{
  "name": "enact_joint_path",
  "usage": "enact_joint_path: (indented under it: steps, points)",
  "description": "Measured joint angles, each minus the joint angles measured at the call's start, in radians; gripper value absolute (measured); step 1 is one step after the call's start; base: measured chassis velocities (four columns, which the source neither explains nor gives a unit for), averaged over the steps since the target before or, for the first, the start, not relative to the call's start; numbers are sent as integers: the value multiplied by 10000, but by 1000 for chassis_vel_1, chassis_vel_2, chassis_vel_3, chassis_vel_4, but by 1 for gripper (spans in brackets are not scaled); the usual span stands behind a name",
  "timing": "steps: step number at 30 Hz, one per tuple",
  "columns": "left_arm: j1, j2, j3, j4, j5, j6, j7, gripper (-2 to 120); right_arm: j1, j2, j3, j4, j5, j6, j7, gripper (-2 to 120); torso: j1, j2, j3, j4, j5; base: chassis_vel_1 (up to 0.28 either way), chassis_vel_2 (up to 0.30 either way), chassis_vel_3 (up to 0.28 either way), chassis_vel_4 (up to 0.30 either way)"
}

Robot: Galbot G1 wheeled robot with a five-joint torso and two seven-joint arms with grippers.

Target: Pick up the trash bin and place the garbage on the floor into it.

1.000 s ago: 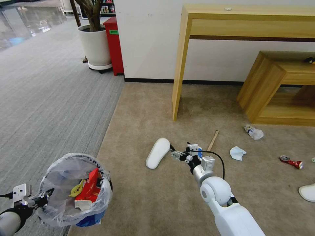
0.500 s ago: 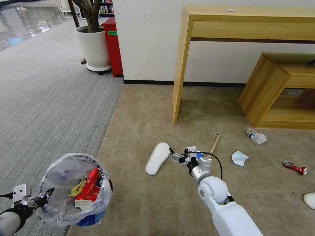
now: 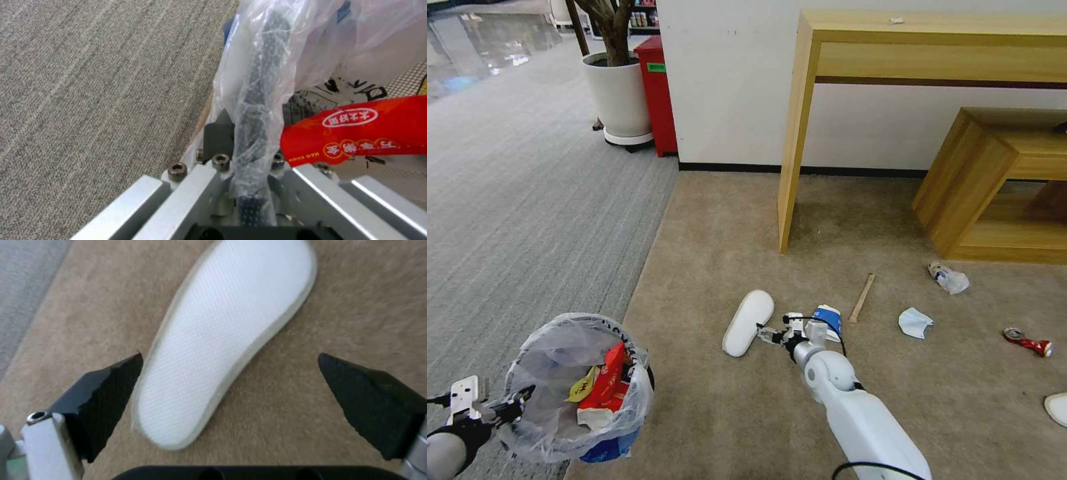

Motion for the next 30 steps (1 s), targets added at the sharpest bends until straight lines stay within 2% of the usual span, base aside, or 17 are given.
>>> enact_joint_path:
  steps: [3, 6, 14, 22, 30]
  points:
    - [-2, 0, 6, 0, -3, 0, -37, 0, 285, 158, -33, -527, -47, 30, -78, 100, 0, 0, 1, 1, 2, 0, 0, 0, 0]
    - [-31, 55, 9, -14, -30, 0, -154, 0, 1064, 587, -77, -1796, -80, 166, -377, 100, 0, 0, 1, 0, 0, 0, 0, 0, 0]
    - [-89, 116, 119, -13, -42, 0, -333, 0, 1920, 1173, -149, -3396, 224, 209, -471, 100, 0, 0, 1, 1, 1, 0, 0, 0, 0]
    - [-122, 97, 220, 30, -4, 0, -369, 0, 1845, 1126, -140, -3185, 622, -162, 377, 100, 0, 0, 1, -4, 0, 0, 0, 0, 0]
    - [-128, 97, 249, 21, 33, 0, -379, 0, 2173, 1412, -139, -4213, 587, 314, -351, 100, 0, 0, 0, 0, 2, 0, 0, 0, 0]
